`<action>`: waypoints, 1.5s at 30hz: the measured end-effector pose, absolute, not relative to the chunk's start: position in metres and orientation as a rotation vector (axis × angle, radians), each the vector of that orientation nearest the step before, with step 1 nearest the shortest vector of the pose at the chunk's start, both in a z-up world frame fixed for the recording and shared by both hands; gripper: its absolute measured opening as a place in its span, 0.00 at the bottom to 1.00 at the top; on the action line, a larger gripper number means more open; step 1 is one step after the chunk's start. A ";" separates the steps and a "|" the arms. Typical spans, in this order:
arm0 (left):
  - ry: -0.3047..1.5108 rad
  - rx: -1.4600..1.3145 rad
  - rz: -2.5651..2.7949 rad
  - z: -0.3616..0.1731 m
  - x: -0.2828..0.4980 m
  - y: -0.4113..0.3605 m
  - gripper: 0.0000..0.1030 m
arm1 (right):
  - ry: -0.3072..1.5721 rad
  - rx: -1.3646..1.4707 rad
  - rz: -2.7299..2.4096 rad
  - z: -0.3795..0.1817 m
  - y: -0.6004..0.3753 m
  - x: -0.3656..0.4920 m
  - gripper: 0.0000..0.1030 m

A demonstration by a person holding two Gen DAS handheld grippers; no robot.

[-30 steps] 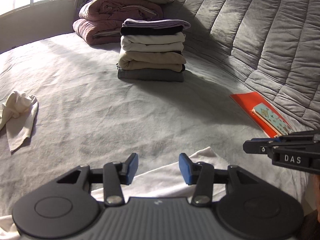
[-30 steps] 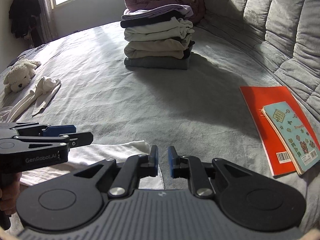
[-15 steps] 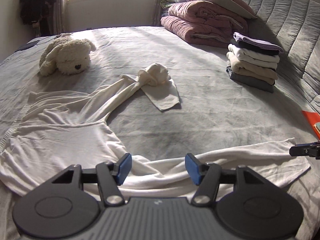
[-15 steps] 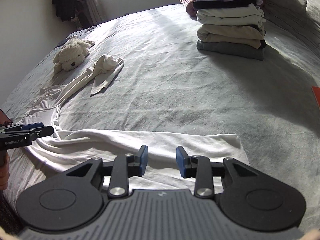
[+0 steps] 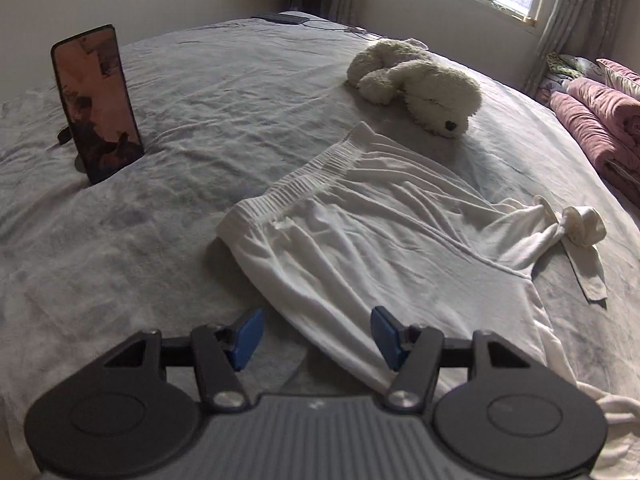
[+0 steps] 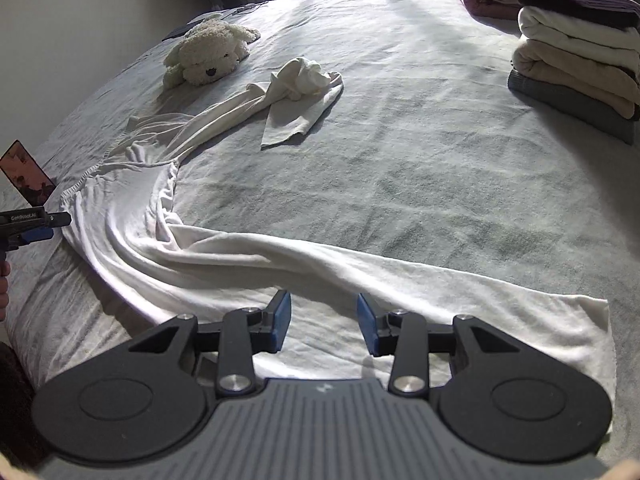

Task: Fold clothes
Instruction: 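Grasp the waistband with the left gripper while the right gripper grasps the leg cuff, then pull the pants taut between grippers and open both grippers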

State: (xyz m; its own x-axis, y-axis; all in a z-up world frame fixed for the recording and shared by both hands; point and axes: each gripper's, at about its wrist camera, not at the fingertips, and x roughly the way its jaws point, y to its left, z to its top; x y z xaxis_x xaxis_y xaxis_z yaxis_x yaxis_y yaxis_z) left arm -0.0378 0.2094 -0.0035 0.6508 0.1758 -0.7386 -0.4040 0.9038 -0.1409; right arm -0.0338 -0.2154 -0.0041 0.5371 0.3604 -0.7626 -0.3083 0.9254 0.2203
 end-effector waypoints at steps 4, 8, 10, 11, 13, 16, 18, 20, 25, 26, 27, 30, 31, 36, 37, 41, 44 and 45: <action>0.814 -0.410 0.432 -0.014 -0.028 0.241 0.55 | 0.927 0.022 0.505 -0.006 -0.190 -0.040 0.40; 0.778 -0.475 0.475 -0.023 -0.028 0.257 0.47 | 0.925 -0.021 0.606 -0.010 -0.164 -0.049 0.40; 0.740 -0.490 0.490 -0.025 -0.031 0.260 0.40 | 0.903 -0.059 0.683 -0.012 -0.151 -0.056 0.40; 0.722 -0.500 0.499 -0.026 -0.032 0.262 0.36 | 0.885 -0.087 0.717 -0.013 -0.146 -0.060 0.40; 0.685 -0.520 0.516 -0.027 -0.033 0.266 0.28 | 0.858 -0.142 0.766 -0.016 -0.137 -0.067 0.40; 0.651 -0.576 0.524 -0.030 -0.035 0.273 0.26 | 0.833 -0.214 0.797 -0.024 -0.128 -0.075 0.40; 0.634 -0.620 0.526 -0.032 -0.037 0.277 0.26 | 0.809 -0.252 0.802 -0.029 -0.126 -0.079 0.40; 0.622 -0.648 0.529 -0.033 -0.038 0.279 0.26 | 0.792 -0.264 0.793 -0.031 -0.127 -0.080 0.39; 0.609 -0.669 0.537 -0.035 -0.037 0.280 0.26 | 0.765 -0.273 0.763 -0.034 -0.130 -0.078 0.27; 0.607 -0.675 0.539 -0.035 -0.036 0.281 0.26 | 0.761 -0.275 0.756 -0.035 -0.130 -0.077 0.24; 0.610 -0.664 0.542 -0.036 -0.034 0.281 0.26 | 0.758 -0.276 0.750 -0.036 -0.130 -0.076 0.20; 0.622 -0.626 0.552 -0.038 -0.029 0.281 0.11 | 0.769 -0.252 0.729 -0.035 -0.132 -0.070 0.03; 0.625 -0.613 0.554 -0.037 -0.028 0.280 0.03 | 0.783 -0.225 0.731 -0.033 -0.135 -0.067 0.01; 0.598 -0.567 0.575 -0.025 -0.037 0.277 0.00 | 0.835 -0.087 0.785 -0.017 -0.146 -0.064 0.02; 0.586 -0.562 0.581 -0.021 -0.040 0.278 0.00 | 0.847 -0.070 0.807 -0.015 -0.147 -0.065 0.02; 0.600 -0.532 0.619 -0.018 -0.050 0.282 0.00 | 0.914 -0.023 0.894 -0.013 -0.143 -0.071 0.02; 0.640 -0.496 0.652 -0.022 -0.054 0.282 0.00 | 0.958 -0.048 0.911 -0.020 -0.134 -0.074 0.02; 0.654 -0.486 0.660 -0.024 -0.055 0.282 0.00 | 0.970 -0.064 0.906 -0.024 -0.130 -0.075 0.03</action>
